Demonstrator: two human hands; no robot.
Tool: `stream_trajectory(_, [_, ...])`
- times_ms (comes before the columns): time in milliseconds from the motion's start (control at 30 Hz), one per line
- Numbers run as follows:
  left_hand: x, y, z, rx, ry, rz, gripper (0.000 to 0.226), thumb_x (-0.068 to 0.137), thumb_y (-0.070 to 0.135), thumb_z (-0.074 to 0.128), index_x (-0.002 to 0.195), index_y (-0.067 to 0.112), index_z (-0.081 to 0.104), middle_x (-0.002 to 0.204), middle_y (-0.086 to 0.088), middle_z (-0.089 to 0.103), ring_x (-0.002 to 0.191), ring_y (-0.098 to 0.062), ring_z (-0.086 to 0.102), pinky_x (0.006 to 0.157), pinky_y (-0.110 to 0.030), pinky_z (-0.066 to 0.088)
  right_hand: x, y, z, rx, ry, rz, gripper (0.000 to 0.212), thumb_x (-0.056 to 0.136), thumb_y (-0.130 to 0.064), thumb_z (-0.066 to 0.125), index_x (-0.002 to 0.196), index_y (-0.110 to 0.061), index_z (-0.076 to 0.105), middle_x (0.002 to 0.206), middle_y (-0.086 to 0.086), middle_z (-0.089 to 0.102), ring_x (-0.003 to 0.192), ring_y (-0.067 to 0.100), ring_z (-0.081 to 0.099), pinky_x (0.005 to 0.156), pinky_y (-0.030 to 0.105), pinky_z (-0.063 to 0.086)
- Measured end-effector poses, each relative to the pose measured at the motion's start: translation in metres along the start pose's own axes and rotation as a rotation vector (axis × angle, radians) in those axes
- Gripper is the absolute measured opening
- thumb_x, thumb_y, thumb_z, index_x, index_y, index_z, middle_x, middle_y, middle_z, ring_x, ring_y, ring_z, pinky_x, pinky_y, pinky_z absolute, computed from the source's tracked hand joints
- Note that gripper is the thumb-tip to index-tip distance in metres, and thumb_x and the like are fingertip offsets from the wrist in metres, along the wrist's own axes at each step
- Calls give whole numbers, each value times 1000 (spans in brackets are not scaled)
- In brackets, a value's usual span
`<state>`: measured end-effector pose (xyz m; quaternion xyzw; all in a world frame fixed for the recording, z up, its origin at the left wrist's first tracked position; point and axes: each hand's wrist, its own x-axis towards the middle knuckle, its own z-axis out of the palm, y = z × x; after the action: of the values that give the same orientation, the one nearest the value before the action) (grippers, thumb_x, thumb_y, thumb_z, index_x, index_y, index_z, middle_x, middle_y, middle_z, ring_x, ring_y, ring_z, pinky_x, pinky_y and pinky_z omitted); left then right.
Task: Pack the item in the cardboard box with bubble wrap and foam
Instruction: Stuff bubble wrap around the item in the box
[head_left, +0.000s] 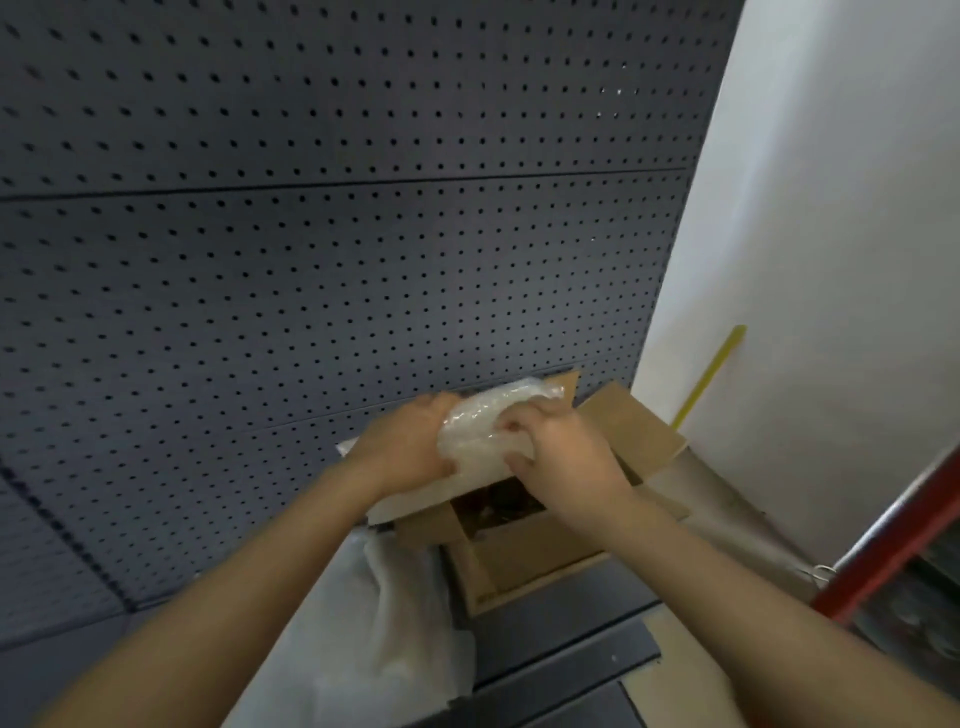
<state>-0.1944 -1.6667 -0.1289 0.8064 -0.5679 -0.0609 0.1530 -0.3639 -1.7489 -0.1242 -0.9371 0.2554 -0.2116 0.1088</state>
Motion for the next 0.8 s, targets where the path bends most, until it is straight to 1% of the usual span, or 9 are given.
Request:
stream_trajectory(67, [13, 13, 6, 39, -23, 17, 67, 77, 28, 72, 135, 30, 39, 130, 3, 53, 108, -17, 55, 82, -33, 49, 17, 13, -6, -156, 34, -81, 52, 81, -20, 68, 130, -19, 50, 130, 5, 49, 121, 25, 43, 102, 36, 38])
stream_trajectory(200, [40, 27, 17, 166, -60, 78, 75, 78, 27, 72, 143, 28, 34, 138, 0, 49, 119, -19, 52, 89, -34, 46, 52, 42, -1, -420, -149, -84, 73, 75, -24, 71, 139, -15, 38, 147, 12, 31, 138, 32, 25, 118, 44, 16])
stream_trajectory(333, [64, 35, 26, 186, -49, 90, 70, 78, 23, 71, 139, 24, 37, 135, -4, 52, 115, -22, 55, 85, -31, 45, 77, 61, 3, -307, -431, -22, 69, 74, -34, 73, 135, -19, 43, 128, 6, 55, 118, 26, 51, 100, 37, 41])
stream_trajectory(433, [81, 38, 36, 120, -66, 58, 59, 78, 25, 73, 126, 19, 40, 121, -8, 59, 102, -24, 59, 73, -29, 43, 86, 78, 5, -271, -470, 9, 63, 80, -27, 70, 136, -18, 43, 126, 8, 58, 111, 25, 56, 85, 31, 45])
stream_trajectory(500, [88, 41, 44, 122, -36, 52, 58, 78, 23, 73, 124, 18, 39, 123, -8, 56, 107, -25, 56, 78, -29, 40, 89, 91, 8, -247, -481, 34, 53, 84, -24, 65, 133, -16, 47, 122, 10, 59, 107, 26, 57, 81, 32, 46])
stream_trajectory(567, [91, 42, 54, 160, 16, 47, 69, 78, 21, 72, 135, 19, 35, 135, -5, 43, 124, -24, 44, 97, -31, 37, 93, 108, 15, -275, -493, 42, 45, 87, -24, 60, 129, -14, 49, 118, 11, 60, 105, 27, 58, 77, 33, 47])
stream_trajectory(667, [84, 42, 58, 195, 160, -35, 82, 79, 25, 72, 146, 23, 25, 144, -3, 30, 134, -24, 32, 111, -37, 29, 104, 138, 25, -306, -498, 10, 44, 88, -27, 59, 129, -17, 52, 119, 9, 61, 108, 26, 58, 82, 35, 50])
stream_trajectory(733, [76, 41, 66, 236, 303, -58, 67, 78, 20, 73, 137, 22, 40, 135, -4, 38, 124, -24, 42, 103, -35, 37, 113, 156, 30, -280, -502, -6, 46, 90, -28, 57, 134, -20, 47, 123, 7, 58, 113, 26, 56, 84, 34, 47])
stream_trajectory(800, [64, 48, 83, 191, 331, -79, 48, 78, 13, 70, 122, 22, 53, 123, -1, 45, 108, -20, 50, 92, -30, 43, 121, 171, 40, -194, -508, -26, 46, 88, -27, 60, 132, -23, 47, 125, 7, 55, 115, 28, 54, 87, 35, 47])
